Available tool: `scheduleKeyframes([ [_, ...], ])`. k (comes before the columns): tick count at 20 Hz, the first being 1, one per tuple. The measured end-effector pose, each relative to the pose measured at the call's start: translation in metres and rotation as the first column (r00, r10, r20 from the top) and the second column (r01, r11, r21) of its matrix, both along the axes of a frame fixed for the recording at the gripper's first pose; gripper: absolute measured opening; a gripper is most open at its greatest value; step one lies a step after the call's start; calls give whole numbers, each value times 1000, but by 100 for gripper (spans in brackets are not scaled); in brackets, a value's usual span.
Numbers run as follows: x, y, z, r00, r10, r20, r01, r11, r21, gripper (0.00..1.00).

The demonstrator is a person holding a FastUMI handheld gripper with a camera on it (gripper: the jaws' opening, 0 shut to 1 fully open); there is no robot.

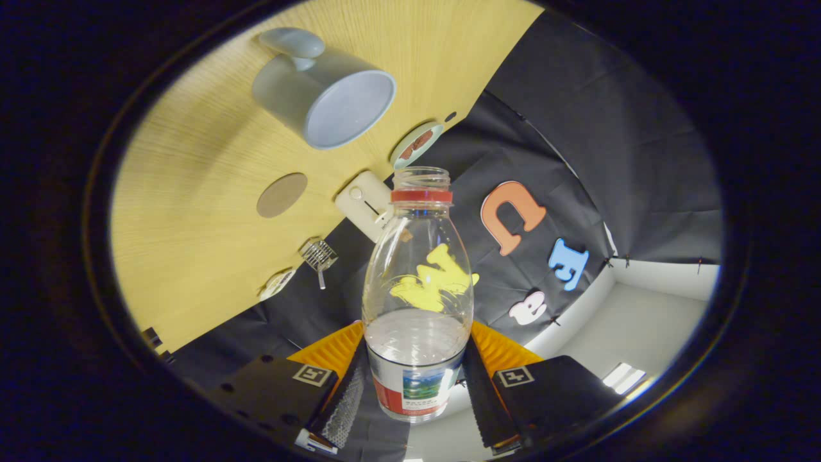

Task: Take the bottle from table, then pour the juice into the cup, finally place the bottle on the coaster

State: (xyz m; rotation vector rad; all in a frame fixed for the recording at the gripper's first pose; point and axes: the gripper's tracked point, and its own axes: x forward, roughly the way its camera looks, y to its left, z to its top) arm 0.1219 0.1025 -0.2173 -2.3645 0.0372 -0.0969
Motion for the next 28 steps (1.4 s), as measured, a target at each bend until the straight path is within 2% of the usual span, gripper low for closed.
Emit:
scheduleKeyframes([
  [4, 0, -4, 0, 1000, -11, 12, 9, 992, 122, 79],
  [6, -2, -3, 0, 1000, 4, 3, -5, 975, 222, 79],
  [10, -5, -15, 1, 1000, -19, 16, 10, 909, 417, 79],
  [13, -7, -16, -6, 1000, -23, 7, 16, 840, 543, 79],
  [19, -6, -19, -22, 1000, -23, -16, 26, 623, 782, 79],
  [21, -5, -21, -26, 999, -21, -26, 33, 531, 846, 79],
  [23, -4, -22, -25, 1000, -10, -28, 29, 425, 905, 79],
  [25, -5, -24, -24, 1000, 1, -28, 27, 300, 953, 79],
  [28, -6, -31, -36, 996, -2, -92, 92, 72, 993, 79],
])
